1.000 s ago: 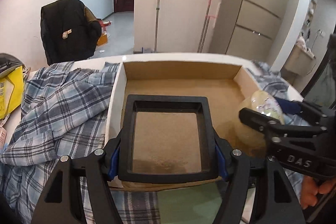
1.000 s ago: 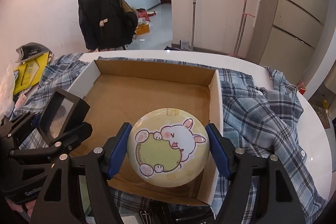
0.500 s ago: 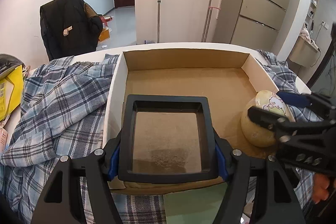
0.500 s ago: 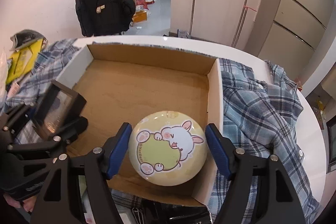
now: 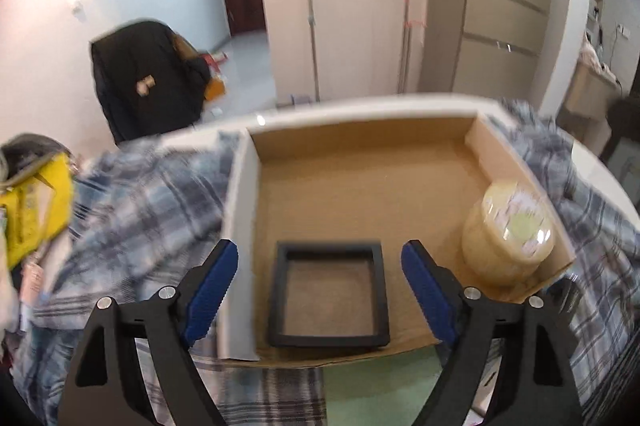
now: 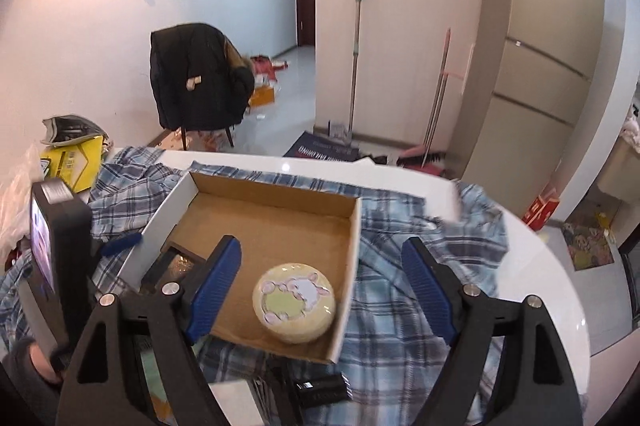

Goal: Organize rigid objects
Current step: 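Lower the frame into the cardboard box with the left gripper while the right places the tin inside, then grasp the light green pad with the left gripper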

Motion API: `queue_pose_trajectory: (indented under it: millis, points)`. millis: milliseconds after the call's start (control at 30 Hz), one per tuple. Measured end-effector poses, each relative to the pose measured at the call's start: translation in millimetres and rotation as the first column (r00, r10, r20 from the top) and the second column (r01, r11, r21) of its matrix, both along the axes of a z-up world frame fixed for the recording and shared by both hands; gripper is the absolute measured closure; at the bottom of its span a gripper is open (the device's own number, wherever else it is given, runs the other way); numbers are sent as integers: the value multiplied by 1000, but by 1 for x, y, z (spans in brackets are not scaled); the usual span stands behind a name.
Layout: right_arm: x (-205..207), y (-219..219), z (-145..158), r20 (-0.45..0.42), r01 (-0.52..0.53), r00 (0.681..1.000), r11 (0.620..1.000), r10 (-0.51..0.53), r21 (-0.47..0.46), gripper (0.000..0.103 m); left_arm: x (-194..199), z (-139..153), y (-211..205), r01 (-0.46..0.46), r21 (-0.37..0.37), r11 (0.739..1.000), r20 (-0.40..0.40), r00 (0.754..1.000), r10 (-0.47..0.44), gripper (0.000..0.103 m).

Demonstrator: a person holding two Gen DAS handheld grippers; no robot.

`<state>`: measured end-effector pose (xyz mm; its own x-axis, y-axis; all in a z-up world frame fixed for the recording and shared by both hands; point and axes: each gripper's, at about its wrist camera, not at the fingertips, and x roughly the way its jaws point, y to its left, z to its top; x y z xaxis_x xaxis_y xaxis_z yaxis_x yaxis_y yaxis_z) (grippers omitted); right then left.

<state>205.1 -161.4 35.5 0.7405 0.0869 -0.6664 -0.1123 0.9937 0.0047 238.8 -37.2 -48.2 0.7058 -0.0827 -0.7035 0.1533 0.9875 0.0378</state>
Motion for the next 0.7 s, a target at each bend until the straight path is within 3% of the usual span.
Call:
queue_pose_trajectory:
  millis: [67,233,333,467,567,700]
  points:
    - [-15,-7,6,34,8,999,1000,-7,-18,13,-14,21,4,-5,-24,1000,83,997,7,17]
    - [-48,-21,10,73,14,997,999,-11,-42,12,-60,70,12,3,-51,999,258,966,10,12]
    - [-65,-22,11,96,-14,995,1000,15,-16,12,-93,92,18,17,-79,997,344,939,11,0]
    - [-86,-17,14,142,-32,990,999,28,25,5,-138,107,21,79,-145,986,447,895,-6,0]
    - [-100,-18,11,190,-61,981,995,45,83,3,-150,101,10,48,-96,994,418,908,-4,0]
    - [-107,-18,1,224,-49,974,998,38,47,1,-122,60,-12,33,1,999,197,980,-32,0]
